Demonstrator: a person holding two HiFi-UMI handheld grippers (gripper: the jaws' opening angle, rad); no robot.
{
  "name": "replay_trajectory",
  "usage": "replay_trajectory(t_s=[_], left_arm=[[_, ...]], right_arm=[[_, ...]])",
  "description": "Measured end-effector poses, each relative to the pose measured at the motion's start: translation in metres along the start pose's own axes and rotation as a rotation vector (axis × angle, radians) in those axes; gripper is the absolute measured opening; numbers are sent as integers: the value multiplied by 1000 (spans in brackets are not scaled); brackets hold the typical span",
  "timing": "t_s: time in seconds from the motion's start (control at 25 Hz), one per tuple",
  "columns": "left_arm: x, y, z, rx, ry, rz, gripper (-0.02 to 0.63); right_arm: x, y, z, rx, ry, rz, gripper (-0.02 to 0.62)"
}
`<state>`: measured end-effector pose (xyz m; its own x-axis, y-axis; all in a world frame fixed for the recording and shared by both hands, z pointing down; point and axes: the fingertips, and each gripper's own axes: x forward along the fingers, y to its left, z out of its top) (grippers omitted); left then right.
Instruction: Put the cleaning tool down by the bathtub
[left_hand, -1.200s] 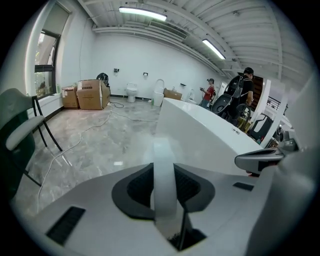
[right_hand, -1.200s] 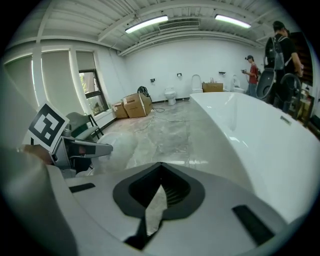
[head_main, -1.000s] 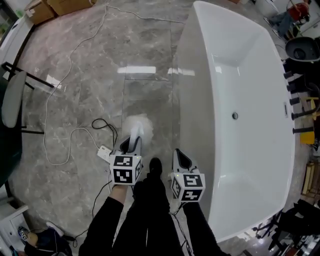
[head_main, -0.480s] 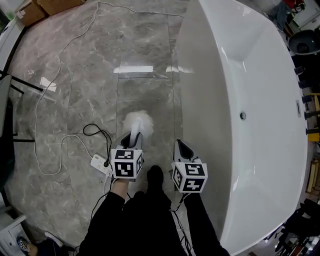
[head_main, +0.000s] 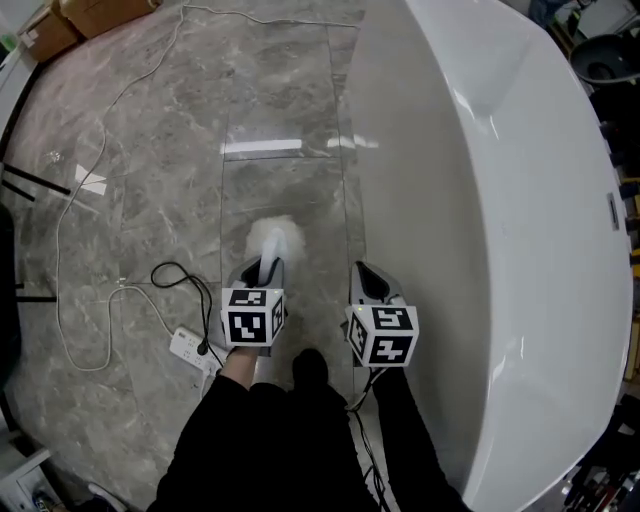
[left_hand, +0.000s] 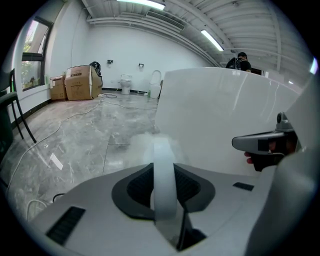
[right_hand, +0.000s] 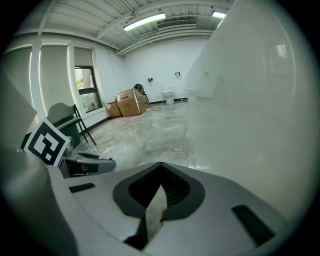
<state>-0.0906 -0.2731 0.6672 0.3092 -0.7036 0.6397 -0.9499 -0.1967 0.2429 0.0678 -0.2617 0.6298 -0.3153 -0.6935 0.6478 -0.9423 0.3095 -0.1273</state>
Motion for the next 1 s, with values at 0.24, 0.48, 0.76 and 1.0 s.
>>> replay_trajectory(t_s=[0.24,0.48,0.76,1.0], left_arm=[[39,4,-15,20,9,5,95],[77,11,-27,50,10,6,95],[119,18,-45,89,37,3,95],[150,26,-59,103,64,1,95]], right_arm=[[33,-16,-15,-6,-10,6,0],[66,-33,-37,-11,-12,2,0],[99,-42,-64,-29,-4,-4,0],[131,-45,-80,-32,8,-3,0]])
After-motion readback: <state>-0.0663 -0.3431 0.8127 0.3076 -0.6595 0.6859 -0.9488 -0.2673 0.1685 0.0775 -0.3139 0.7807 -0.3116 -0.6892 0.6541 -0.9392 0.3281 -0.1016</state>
